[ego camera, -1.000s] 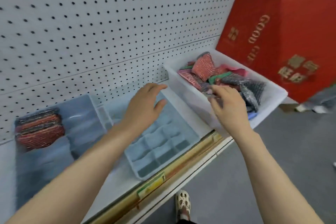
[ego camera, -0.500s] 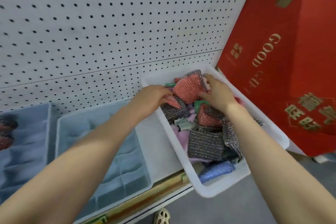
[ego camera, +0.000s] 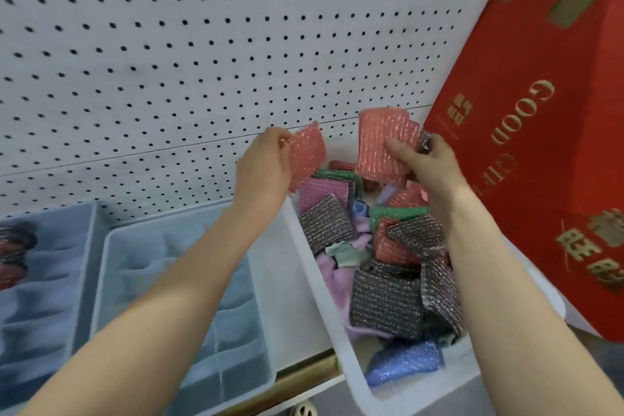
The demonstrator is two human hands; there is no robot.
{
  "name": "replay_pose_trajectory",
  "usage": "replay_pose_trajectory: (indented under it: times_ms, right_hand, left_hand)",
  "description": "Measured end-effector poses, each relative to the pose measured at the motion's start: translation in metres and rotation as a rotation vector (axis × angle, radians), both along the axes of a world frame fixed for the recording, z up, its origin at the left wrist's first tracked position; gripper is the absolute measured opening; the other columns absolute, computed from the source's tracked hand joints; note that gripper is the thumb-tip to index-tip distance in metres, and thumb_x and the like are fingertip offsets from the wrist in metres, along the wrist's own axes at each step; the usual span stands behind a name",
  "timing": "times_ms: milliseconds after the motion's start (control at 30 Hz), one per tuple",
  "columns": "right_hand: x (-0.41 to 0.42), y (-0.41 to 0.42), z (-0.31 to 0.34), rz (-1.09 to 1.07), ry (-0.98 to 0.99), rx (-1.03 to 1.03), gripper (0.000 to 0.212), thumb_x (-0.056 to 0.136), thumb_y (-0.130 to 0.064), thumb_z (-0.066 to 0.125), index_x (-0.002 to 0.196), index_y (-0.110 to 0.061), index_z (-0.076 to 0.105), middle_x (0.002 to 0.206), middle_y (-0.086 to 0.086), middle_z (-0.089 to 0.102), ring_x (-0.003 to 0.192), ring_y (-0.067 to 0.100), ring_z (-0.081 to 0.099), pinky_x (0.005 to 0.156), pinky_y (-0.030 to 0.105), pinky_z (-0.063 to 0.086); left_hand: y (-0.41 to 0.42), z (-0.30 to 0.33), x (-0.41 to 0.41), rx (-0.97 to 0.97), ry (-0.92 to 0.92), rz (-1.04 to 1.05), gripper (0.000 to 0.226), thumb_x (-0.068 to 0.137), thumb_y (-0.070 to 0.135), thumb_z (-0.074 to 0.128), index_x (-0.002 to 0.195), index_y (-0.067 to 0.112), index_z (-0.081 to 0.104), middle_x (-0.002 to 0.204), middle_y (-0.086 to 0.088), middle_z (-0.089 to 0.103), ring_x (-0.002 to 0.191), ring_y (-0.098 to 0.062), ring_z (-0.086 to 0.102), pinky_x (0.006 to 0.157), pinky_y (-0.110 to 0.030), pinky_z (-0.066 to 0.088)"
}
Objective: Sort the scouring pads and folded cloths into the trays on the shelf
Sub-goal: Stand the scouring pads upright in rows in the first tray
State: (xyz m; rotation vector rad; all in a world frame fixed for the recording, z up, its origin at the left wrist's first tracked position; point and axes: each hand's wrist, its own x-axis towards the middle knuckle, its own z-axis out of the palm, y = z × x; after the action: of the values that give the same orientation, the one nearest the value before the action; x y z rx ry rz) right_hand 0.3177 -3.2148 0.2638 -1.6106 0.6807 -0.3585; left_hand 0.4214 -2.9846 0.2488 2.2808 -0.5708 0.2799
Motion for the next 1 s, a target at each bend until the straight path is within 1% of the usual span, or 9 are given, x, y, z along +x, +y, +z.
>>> replay_pose_trajectory:
  times_ms: [133,200,267,367,467,567,667,867,1000]
  right_hand:
    - [-0.001,0.023,0.016,0.138,-0.047,0.145,0.080,0.066,-0.039,0.082,0.133,-0.011,0.048,0.116,0.007,0.069,0.099,0.022,0.071,0.088,0.038,0.057]
    - [0.001,0.041,0.012,0.218,-0.019,0.075,0.067,0.077,-0.040,0.076,0.132,-0.012,0.050,0.114,0.005,0.069,0.096,0.018,0.071,0.082,0.031,0.058]
    - [0.005,0.055,0.006,0.282,0.001,-0.038,0.055,0.088,-0.042,0.067,0.133,-0.014,0.051,0.114,0.003,0.069,0.097,0.017,0.070,0.084,0.030,0.058]
    - [0.012,0.065,0.001,0.374,0.087,-0.247,0.050,0.098,-0.047,0.049,0.139,-0.017,0.049,0.117,-0.005,0.066,0.104,0.011,0.064,0.096,0.034,0.050]
    - [0.018,0.065,-0.010,0.361,0.186,-0.444,0.048,0.104,-0.041,0.038,0.146,-0.017,0.042,0.135,0.004,0.059,0.121,0.020,0.056,0.105,0.038,0.042]
    - [0.017,0.069,-0.029,0.388,0.486,-0.766,0.051,0.099,-0.030,0.054,0.142,-0.007,0.038,0.115,0.014,0.066,0.101,0.028,0.063,0.081,0.033,0.048]
    - [0.015,0.082,-0.047,0.426,0.683,-0.830,0.072,0.084,-0.030,0.073,0.140,-0.007,0.033,0.114,0.013,0.065,0.105,0.033,0.062,0.081,0.041,0.053]
    - [0.015,0.088,-0.033,0.485,0.586,-0.765,0.063,0.084,-0.024,0.073,0.141,-0.016,0.048,0.133,0.007,0.060,0.117,0.027,0.059,0.097,0.038,0.049]
    - [0.007,0.093,-0.031,0.425,0.565,-0.922,0.041,0.086,-0.020,0.069,0.127,-0.022,0.061,0.130,0.012,0.060,0.109,0.027,0.060,0.090,0.035,0.051]
  left_hand:
    - [-0.020,-0.009,-0.007,-0.317,0.529,-0.058,0.029,0.102,0.022,0.043,0.127,0.013,0.056,0.117,-0.005,0.064,0.104,-0.018,0.061,0.096,-0.038,0.049]
    - [-0.026,-0.004,-0.016,-0.540,0.854,-0.145,0.040,0.102,0.042,0.040,0.123,0.015,0.059,0.113,-0.006,0.069,0.101,-0.024,0.068,0.091,-0.045,0.055]
    - [-0.025,0.002,-0.025,-0.626,1.012,-0.232,0.059,0.089,0.063,0.046,0.121,0.014,0.059,0.109,-0.007,0.072,0.093,-0.021,0.072,0.078,-0.037,0.060]
    - [-0.014,-0.003,-0.028,-0.579,0.942,-0.229,0.065,0.076,0.046,0.075,0.128,0.013,0.051,0.116,-0.006,0.069,0.092,-0.019,0.072,0.074,-0.035,0.060]
    - [0.002,-0.010,-0.019,-0.632,0.865,-0.115,0.056,0.078,0.025,0.079,0.125,0.014,0.051,0.114,-0.005,0.068,0.095,-0.021,0.071,0.081,-0.042,0.059]
    - [0.023,-0.009,-0.012,-0.674,0.812,-0.058,0.052,0.081,0.023,0.077,0.125,0.014,0.051,0.114,-0.004,0.067,0.095,-0.020,0.070,0.079,-0.040,0.059]
    - [0.040,-0.009,-0.013,-0.706,0.803,-0.031,0.051,0.083,0.023,0.075,0.126,0.014,0.049,0.114,-0.004,0.066,0.090,-0.019,0.071,0.063,-0.030,0.059]
    - [0.073,-0.011,-0.029,-0.736,0.772,-0.014,0.042,0.088,0.018,0.070,0.122,0.009,0.049,0.109,-0.004,0.065,0.069,-0.006,0.071,0.051,-0.021,0.054]
    - [0.110,-0.015,-0.036,-0.747,0.744,0.002,0.041,0.087,0.022,0.071,0.121,0.010,0.051,0.110,-0.005,0.067,0.076,-0.009,0.072,0.054,-0.024,0.057]
